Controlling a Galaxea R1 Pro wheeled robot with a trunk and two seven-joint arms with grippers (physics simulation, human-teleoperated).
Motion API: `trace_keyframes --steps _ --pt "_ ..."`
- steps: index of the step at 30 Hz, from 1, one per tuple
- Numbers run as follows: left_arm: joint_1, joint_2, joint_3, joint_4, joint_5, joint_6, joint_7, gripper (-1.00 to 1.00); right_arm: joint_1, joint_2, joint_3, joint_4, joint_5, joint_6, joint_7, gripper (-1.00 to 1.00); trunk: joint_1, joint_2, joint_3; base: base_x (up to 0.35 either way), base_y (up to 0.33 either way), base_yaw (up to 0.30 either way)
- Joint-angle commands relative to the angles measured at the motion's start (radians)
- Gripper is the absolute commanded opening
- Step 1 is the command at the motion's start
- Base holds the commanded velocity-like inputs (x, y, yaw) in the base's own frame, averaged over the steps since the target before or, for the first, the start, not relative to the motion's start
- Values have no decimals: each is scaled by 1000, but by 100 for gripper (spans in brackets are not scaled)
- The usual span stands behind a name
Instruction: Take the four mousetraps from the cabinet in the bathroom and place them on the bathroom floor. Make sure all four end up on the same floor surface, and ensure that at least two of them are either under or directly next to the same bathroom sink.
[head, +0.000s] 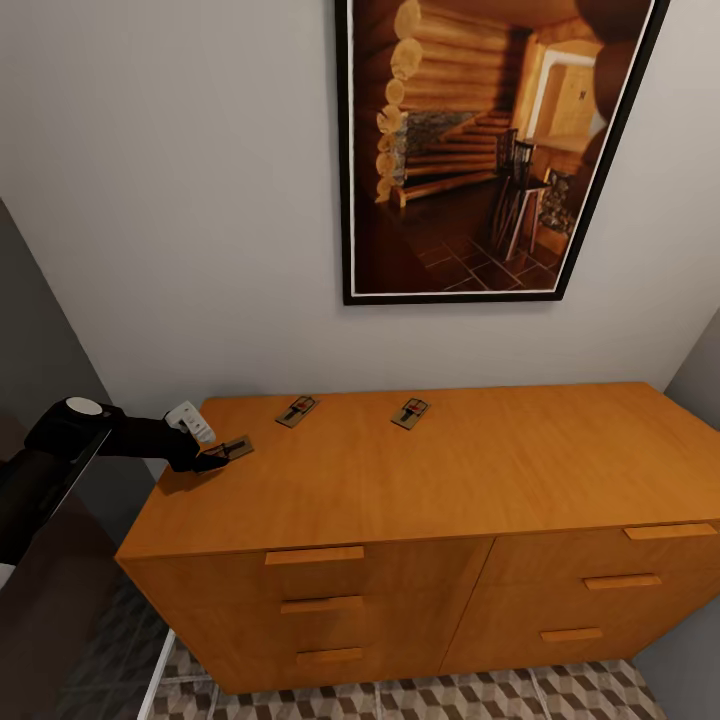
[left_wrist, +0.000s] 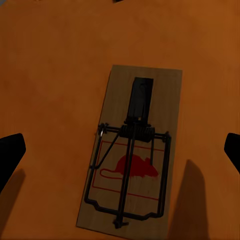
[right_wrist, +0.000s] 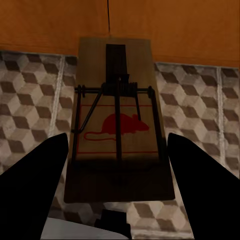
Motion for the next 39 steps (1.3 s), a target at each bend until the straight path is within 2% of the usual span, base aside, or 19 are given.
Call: trace_keyframes --steps 1,16,24,39 --pt "-1 0 -1 -1 -7 7 -7 100 0 -1 1 1 4 4 0 -100 0 -1 -1 0 0 0" --pt "-1 0 -1 -4 -5 6 -10 100 0 -1 1 1 4 15 1 -100 0 -1 -9 0 0 0" --pt "-1 0 -2 1 -4 -43 -11 100 0 0 1 1 5 16 1 -100 0 -1 -22 0 0 0" --pt "-1 0 -3 2 -4 -48 -11 100 0 0 1 1 4 17 1 -100 0 -1 -32 0 0 0"
